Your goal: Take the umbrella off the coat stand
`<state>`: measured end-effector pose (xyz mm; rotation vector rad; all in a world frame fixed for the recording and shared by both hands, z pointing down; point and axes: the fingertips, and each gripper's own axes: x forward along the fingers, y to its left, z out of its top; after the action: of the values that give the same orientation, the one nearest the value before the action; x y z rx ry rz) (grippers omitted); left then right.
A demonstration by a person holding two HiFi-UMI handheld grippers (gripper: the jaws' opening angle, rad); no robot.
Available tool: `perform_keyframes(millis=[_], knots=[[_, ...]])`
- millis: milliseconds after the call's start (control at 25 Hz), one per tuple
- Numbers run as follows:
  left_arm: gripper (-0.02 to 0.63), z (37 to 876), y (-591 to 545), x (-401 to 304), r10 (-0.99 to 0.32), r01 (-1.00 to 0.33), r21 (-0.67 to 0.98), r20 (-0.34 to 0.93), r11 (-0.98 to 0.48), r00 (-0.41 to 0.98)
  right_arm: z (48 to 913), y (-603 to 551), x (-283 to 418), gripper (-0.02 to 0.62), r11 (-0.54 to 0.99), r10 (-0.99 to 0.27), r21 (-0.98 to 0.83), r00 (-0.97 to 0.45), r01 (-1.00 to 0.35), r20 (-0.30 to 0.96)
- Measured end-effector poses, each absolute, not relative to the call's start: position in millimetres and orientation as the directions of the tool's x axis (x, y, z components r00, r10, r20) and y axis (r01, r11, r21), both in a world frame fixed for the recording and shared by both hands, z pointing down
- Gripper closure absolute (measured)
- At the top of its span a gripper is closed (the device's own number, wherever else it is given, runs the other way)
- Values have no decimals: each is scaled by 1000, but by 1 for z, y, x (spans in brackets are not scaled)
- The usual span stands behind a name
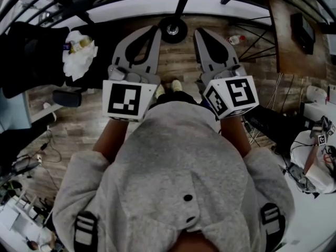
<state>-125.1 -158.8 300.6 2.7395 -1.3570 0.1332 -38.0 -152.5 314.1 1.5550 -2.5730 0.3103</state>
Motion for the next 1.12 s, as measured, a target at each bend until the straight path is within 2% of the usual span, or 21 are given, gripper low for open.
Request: perform_keyframes(millis=[440,1120], knots=[[594,297,-183,-99,-797,-804,16,115,-595,593,309,-184,4,583,419,-886,-111,-432,-901,167],[594,289,-259,-14,-784,-788,1,101,-615,612,293,-259,92,583,424,-889,-142,-441,-895,124]])
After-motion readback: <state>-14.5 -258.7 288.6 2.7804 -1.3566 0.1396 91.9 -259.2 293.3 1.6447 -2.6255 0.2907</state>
